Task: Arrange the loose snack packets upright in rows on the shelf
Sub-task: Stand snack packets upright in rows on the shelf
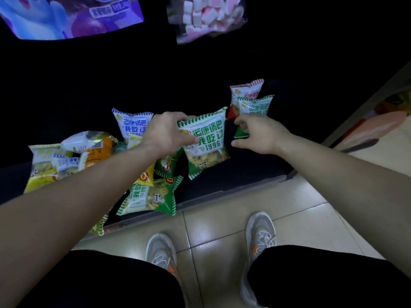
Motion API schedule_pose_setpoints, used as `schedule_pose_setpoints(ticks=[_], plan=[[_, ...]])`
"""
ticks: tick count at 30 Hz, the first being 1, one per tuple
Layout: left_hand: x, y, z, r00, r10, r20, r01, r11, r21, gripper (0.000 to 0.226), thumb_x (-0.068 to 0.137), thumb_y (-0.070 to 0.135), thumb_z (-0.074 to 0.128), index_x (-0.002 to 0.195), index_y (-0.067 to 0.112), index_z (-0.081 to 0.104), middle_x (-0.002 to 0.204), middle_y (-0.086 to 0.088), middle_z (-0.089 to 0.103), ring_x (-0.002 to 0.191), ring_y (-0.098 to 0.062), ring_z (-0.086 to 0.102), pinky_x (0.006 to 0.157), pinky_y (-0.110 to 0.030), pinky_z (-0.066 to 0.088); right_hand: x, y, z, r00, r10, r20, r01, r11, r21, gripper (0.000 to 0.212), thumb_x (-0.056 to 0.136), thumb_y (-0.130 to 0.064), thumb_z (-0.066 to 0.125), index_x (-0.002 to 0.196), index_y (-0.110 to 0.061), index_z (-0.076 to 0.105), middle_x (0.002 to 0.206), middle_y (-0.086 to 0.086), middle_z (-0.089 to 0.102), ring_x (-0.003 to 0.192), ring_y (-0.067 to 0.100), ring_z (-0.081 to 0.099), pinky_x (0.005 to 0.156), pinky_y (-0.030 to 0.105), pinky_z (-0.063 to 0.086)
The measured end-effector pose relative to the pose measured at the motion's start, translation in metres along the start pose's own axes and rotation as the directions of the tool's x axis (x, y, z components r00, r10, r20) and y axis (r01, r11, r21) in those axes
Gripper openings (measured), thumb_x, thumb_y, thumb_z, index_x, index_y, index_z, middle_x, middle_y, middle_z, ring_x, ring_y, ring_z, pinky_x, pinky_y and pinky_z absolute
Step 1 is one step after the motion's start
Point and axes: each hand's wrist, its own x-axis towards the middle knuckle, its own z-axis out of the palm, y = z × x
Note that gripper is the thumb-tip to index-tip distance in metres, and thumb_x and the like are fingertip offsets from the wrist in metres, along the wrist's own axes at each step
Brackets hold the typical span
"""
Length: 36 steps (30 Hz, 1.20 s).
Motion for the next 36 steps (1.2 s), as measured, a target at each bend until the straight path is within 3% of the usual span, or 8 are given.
schedule_pose_setpoints(ticks=[4,8,15,19,26,31,36], plan=[[0.025,0.025,0.027,0.999,0.000,0.041,-0.003,0.998,0.062,0.075,0.071,0.055,0.078,0.135,0.026,0.053,0.128,-0.005,0.060,0.105,-0.026,0.059,0.073,-0.032,0.043,-0.021,0.024,-0.001,0.996,0.059,0.067,-0.048,0.986,-0.157,0.067,0.083,-0.051,0.070,0.139,-0.026,0.046,0.135,0.001,0.051,0.120,0.022,0.051,0.093,0.043,0.049],[0.058,0.059,0.057,0.997,-0.004,0.082,-0.009,0.988,0.155,0.074,0.066,0.057,0.081,0.130,0.027,0.057,0.110,-0.004,0.067,0.083,-0.021,0.060,0.064,-0.032,0.049,-0.036,0.057,-0.004,0.990,0.120,0.073,-0.110,0.985,-0.131,0.066,0.084,-0.048,0.070,0.141,-0.025,0.046,0.134,0.000,0.048,0.122,0.022,0.050,0.095,0.041,0.047],[0.110,0.098,0.131,0.986,-0.039,0.162,0.024,0.995,0.096,0.074,0.062,0.058,0.083,0.126,0.028,0.059,0.106,-0.003,0.068,0.077,-0.016,0.056,0.055,-0.026,0.042,-0.028,0.099,0.003,0.985,0.162,0.061,-0.154,0.981,-0.114,0.063,0.085,-0.045,0.067,0.140,-0.025,0.043,0.128,0.003,0.048,0.117,0.026,0.051,0.093,0.042,0.048],[0.136,0.116,0.174,0.986,-0.072,0.153,0.073,0.997,0.000,0.069,0.064,0.049,0.086,0.125,0.029,0.060,0.114,-0.002,0.066,0.085,-0.018,0.060,0.058,-0.025,0.043,-0.011,0.122,0.009,0.975,0.208,0.075,-0.197,0.971,-0.133,0.059,0.086,-0.044,0.065,0.137,-0.022,0.044,0.124,0.005,0.048,0.112,0.028,0.051,0.089,0.044,0.050],[0.155,0.115,0.214,0.983,-0.101,0.154,0.120,0.985,-0.124,0.060,0.071,0.038,0.084,0.125,0.028,0.059,0.101,-0.001,0.065,0.088,-0.017,0.063,0.067,-0.028,0.052,-0.004,0.145,0.042,0.950,0.259,0.176,-0.252,0.966,-0.060,0.064,0.087,-0.044,0.065,0.141,-0.021,0.039,0.126,0.007,0.046,0.114,0.028,0.050,0.093,0.043,0.048],[0.150,0.111,0.217,0.995,-0.005,0.098,0.009,0.999,-0.038,0.063,0.075,0.045,0.077,0.131,0.027,0.054,0.122,0.000,0.062,0.100,-0.020,0.063,0.073,-0.032,0.052,-0.006,0.142,0.056,0.938,0.278,0.207,-0.268,0.961,-0.073,0.071,0.087,-0.046,0.065,0.146,-0.022,0.033,0.136,0.008,0.045,0.121,0.030,0.048,0.097,0.044,0.046],[0.140,0.106,0.193,0.989,0.045,0.142,-0.049,0.999,0.022,0.084,0.073,0.048,0.078,0.144,0.025,0.038,0.138,-0.002,0.046,0.120,-0.025,0.050,0.088,-0.042,0.050,-0.006,0.129,0.049,0.933,0.284,0.223,-0.274,0.959,-0.076,0.069,0.088,-0.046,0.064,0.146,-0.022,0.034,0.133,0.008,0.045,0.117,0.028,0.049,0.095,0.043,0.047]])
